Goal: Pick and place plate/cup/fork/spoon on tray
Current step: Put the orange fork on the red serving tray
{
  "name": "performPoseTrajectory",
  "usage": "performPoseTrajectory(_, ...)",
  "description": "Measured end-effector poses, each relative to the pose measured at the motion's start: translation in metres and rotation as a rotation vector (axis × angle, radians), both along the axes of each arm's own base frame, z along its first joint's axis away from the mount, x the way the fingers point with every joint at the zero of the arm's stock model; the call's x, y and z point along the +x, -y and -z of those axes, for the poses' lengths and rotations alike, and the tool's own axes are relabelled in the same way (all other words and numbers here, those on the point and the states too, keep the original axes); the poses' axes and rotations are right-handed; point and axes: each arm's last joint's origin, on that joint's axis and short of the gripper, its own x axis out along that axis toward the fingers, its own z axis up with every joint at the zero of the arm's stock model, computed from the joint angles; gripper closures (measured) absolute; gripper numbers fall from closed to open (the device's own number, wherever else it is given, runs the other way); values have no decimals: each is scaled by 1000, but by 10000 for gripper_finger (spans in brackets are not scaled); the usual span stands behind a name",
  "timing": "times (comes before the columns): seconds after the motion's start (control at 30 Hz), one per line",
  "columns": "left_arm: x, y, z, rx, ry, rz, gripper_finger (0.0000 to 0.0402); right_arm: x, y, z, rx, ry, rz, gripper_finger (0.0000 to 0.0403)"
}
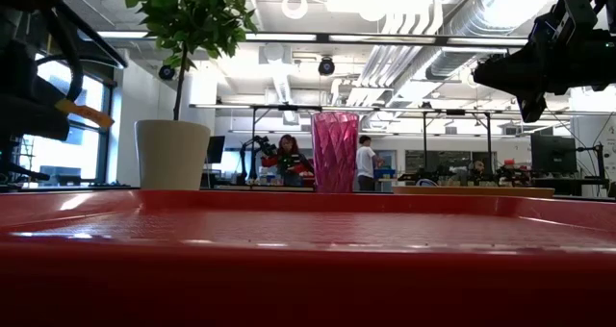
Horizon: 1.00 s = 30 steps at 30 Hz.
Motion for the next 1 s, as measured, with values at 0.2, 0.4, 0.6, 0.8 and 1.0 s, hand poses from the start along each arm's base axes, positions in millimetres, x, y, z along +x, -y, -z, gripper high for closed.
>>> performPoseTrajectory(0.2,1,0,1,-4,4,7,301,0,0,0,0,0,0,375)
performPoseTrajectory(0.4,2,0,1,-6,10,0,364,0,0,0,3,1,0,375)
performPoseTrajectory(0.6,1,0,1,-14,-1,-17,368,0,0,0,2,1,0,375)
performPoseTrajectory(0.8,-3,0,-8,-62,9,-38,360,0,0,0,0,0,0,375)
performPoseTrajectory(1.0,-5,-7,-35,-31,186,-94,366,0,0,0,2,1,0,375)
